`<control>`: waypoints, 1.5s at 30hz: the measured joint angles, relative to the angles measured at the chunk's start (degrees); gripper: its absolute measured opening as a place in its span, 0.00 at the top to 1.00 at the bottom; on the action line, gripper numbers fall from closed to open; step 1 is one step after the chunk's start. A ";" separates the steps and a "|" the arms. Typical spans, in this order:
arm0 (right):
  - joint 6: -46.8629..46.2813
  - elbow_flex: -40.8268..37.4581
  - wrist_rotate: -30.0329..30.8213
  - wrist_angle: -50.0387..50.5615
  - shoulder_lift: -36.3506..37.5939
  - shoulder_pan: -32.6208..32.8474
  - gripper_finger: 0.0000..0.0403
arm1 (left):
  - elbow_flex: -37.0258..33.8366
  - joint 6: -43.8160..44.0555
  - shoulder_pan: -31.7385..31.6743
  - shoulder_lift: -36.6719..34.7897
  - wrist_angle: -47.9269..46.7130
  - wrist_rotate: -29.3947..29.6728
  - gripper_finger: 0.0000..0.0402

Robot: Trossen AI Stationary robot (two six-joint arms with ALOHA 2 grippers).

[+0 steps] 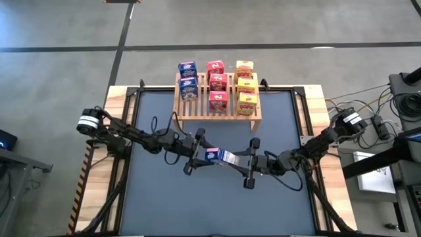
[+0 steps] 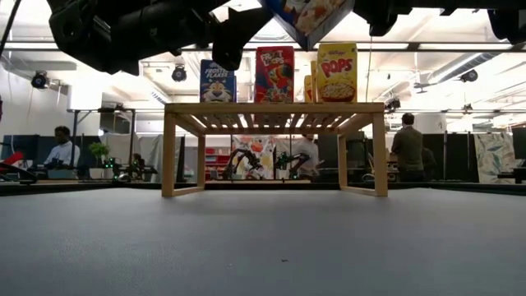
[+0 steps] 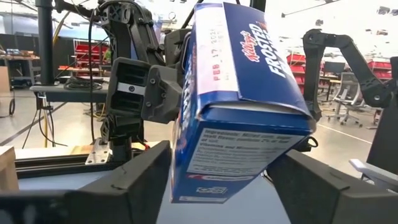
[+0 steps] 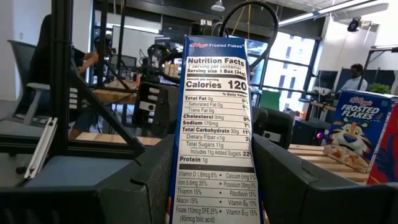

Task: Stack cereal on shelf
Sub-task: Put the blue cereal box on the shelf aligned with the other blue cereal boxes

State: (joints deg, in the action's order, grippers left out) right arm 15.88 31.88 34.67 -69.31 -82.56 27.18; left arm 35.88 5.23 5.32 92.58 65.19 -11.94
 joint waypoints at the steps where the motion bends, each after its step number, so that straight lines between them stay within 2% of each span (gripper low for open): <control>1: 0.00 0.00 0.05 0.01 0.00 0.00 0.55 | 0.00 0.00 0.00 0.00 -0.01 0.00 0.40; 10: -0.07 0.02 0.05 0.03 0.02 0.00 0.55 | 0.00 -0.24 -0.02 0.00 -0.02 0.03 0.54; 19: -0.33 0.01 -0.04 0.54 0.04 0.04 0.54 | 0.00 -0.24 0.00 0.02 -0.20 0.04 0.56; 23: -0.42 0.00 -0.10 0.68 0.04 0.07 0.48 | 0.00 -0.24 -0.13 -0.02 -0.73 0.00 0.56; 27: -1.01 0.00 -0.13 0.60 0.10 0.07 0.37 | -0.02 -0.25 -0.78 -1.49 -4.12 -0.02 0.56; 31: -1.31 0.00 -0.06 0.45 0.50 0.07 0.25 | -0.02 -1.68 -1.81 -4.61 -10.71 -0.02 0.56; 36: -1.80 0.00 0.12 3.35 1.64 0.09 0.17 | -0.02 -5.64 -3.61 -13.63 -26.09 0.29 0.56; 40: -3.29 -0.02 1.55 6.13 2.69 0.09 0.15 | -0.02 -8.79 -5.03 -22.88 -40.17 7.15 0.56; 45: -3.41 -0.02 1.60 7.07 3.06 0.09 0.17 | -0.02 -14.03 -7.49 -33.35 -51.88 15.04 0.56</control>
State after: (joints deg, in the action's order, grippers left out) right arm 12.47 31.86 36.27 -62.24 -79.50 27.27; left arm 35.86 -8.80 -2.17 59.22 13.31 3.09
